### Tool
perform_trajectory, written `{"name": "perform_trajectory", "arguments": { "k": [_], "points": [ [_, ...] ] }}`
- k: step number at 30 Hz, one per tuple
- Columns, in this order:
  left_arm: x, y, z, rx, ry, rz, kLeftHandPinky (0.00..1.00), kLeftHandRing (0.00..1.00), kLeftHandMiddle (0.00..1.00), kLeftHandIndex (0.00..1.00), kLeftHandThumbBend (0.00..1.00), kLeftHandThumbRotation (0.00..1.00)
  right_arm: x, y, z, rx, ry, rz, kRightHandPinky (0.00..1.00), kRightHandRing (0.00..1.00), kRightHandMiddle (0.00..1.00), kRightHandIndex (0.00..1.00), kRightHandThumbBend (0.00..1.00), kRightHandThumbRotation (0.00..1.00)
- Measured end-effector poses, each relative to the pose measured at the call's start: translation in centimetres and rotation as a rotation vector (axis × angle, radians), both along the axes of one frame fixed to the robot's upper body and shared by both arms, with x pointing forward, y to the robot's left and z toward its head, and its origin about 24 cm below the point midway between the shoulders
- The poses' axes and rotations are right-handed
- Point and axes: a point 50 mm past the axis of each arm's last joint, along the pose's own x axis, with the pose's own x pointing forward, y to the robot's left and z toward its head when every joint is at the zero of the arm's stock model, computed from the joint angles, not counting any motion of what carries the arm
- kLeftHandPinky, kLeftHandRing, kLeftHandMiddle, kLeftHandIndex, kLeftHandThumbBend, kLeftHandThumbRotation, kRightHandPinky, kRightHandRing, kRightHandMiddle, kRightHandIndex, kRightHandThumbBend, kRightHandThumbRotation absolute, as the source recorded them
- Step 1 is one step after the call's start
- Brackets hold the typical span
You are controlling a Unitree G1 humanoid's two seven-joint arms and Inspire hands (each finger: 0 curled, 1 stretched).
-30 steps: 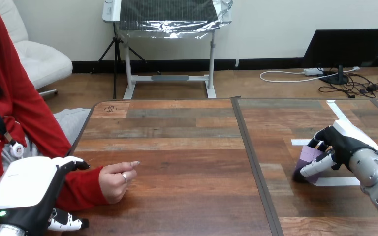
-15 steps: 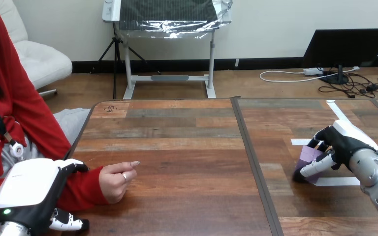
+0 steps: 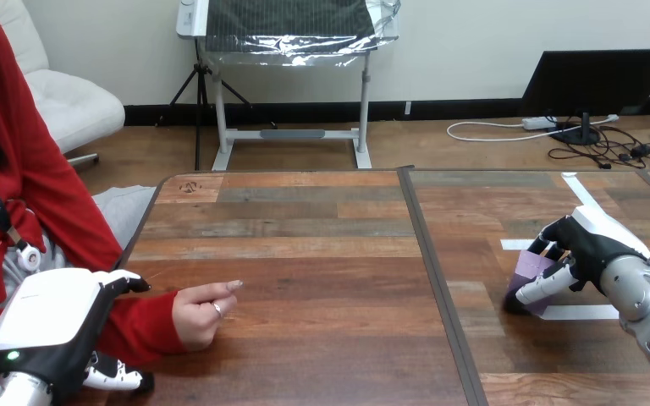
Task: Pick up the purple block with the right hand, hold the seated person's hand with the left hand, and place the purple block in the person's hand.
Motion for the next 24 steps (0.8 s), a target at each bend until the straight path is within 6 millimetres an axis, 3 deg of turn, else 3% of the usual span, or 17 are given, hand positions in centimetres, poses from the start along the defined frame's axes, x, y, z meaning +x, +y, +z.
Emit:
{"name": "perform_trajectory", "arguments": {
  "k": [24],
  "points": [
    [1.0, 0.2, -0.2, 0.010, -0.004, 0.007, 0.75, 0.77, 0.77, 0.75, 1.00, 0.19, 0.0, 0.0, 0.0, 0.000, -0.005, 0.002, 0.47, 0.50, 0.53, 0.54, 0.75, 0.00]
  ]
}}
